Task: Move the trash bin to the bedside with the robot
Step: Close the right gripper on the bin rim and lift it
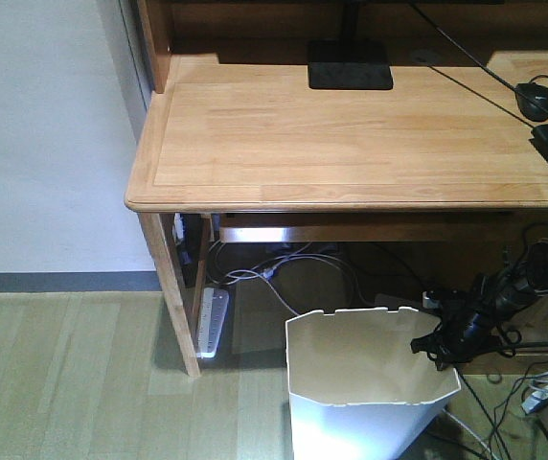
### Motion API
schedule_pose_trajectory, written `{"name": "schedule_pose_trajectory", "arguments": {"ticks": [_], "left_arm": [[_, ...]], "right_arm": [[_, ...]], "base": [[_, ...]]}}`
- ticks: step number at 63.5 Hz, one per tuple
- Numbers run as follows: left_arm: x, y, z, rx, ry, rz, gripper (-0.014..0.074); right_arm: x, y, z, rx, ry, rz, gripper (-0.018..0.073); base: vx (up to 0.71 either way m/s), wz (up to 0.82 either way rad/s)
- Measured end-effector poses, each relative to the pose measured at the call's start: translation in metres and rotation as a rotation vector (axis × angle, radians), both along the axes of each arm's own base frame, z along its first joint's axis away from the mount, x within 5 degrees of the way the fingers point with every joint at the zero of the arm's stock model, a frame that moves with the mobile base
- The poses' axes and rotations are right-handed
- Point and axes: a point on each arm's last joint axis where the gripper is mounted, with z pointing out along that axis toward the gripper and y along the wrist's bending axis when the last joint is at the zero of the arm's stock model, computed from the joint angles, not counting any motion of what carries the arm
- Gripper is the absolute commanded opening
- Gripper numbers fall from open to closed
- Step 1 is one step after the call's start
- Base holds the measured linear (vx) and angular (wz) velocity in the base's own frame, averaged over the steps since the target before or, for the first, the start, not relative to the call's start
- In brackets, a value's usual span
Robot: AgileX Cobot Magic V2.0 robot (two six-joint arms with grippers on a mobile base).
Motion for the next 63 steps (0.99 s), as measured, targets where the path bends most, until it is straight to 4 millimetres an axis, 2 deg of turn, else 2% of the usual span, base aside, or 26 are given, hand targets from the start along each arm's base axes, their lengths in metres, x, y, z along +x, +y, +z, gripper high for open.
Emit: {"name": "schedule_pose_trajectory", "arguments": {"ticks": [13, 22, 28, 41, 63], "left_arm": [[0.0, 0.0, 0.0, 0.0, 0.0, 0.0, -0.0006], [0.0, 0.0, 0.0, 0.0, 0.0, 0.0, -0.0006], [0.0, 0.0, 0.0, 0.0, 0.0, 0.0, -0.0006], [0.0, 0.0, 0.0, 0.0, 0.0, 0.0, -0.0006], [0.0, 0.0, 0.0, 0.0, 0.0, 0.0, -0.0006]], "right_arm": [[0.001, 0.001, 0.006, 0.059, -0.031, 0.001, -0.0011], [-0.013, -0.003, 0.013, 0.097, -0.053, -0.043, -0.0008], [-0.022, -0.011, 0.025, 0.123, -0.074, -0.081, -0.0006], [-0.028, -0.027, 0.068, 0.13, -0.158, -0.095, -0.0006], [-0.04, -0.023, 0.15, 0.067, -0.239, -0.064, -0.0006]], "base": [[0.0, -0.01], [0.0, 0.0], [0.0, 0.0], [0.0, 0.0], [0.0, 0.0]]}}
